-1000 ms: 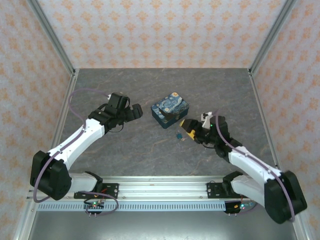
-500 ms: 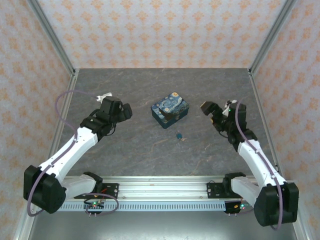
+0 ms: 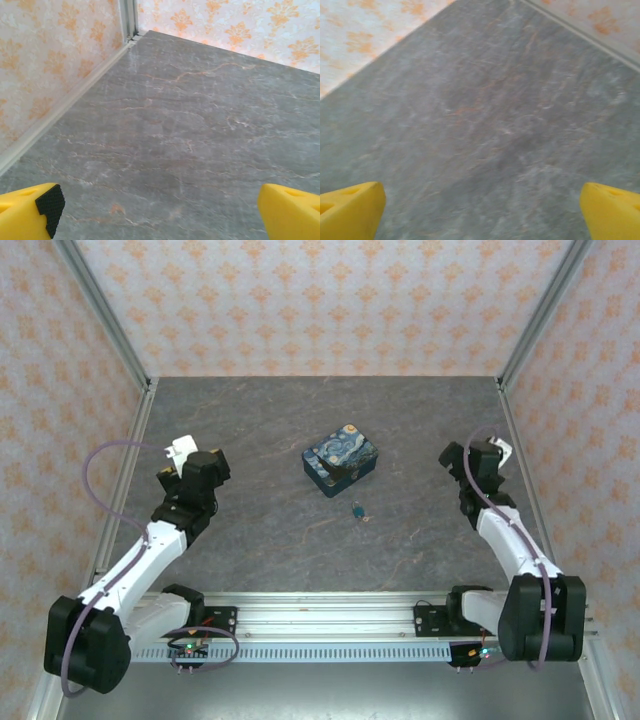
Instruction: Unlock a padlock with a key
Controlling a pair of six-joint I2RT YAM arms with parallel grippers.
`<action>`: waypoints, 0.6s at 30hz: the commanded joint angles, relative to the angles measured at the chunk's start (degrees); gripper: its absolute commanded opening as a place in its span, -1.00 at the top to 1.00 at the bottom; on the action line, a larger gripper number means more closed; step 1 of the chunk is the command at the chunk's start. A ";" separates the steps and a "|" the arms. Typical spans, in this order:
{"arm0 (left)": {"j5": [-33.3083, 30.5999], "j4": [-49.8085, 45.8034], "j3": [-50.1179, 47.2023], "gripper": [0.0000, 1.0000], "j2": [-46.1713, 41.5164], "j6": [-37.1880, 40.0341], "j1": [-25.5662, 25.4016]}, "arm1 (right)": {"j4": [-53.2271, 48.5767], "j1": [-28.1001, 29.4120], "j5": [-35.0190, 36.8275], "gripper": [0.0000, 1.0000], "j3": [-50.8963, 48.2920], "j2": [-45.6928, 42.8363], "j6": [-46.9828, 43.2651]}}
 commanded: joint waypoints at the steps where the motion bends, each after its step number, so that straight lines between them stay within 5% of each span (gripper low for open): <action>1: -3.78 10.31 -2.43 -0.99 3.01 6.56 1.79 | 13.54 -0.20 7.25 -0.98 -4.34 1.60 -6.99; 12: 0.45 37.07 -10.76 -0.99 17.16 13.00 5.80 | 37.99 0.40 -1.52 -0.98 -11.52 13.41 -16.06; 17: 10.56 48.25 -12.59 -1.00 24.85 15.94 8.06 | 60.81 1.29 -8.98 -0.98 -17.74 24.02 -19.93; 18: 12.05 51.51 -12.70 -1.00 27.61 17.28 8.17 | 57.69 1.30 -9.94 -0.98 -16.52 23.30 -20.40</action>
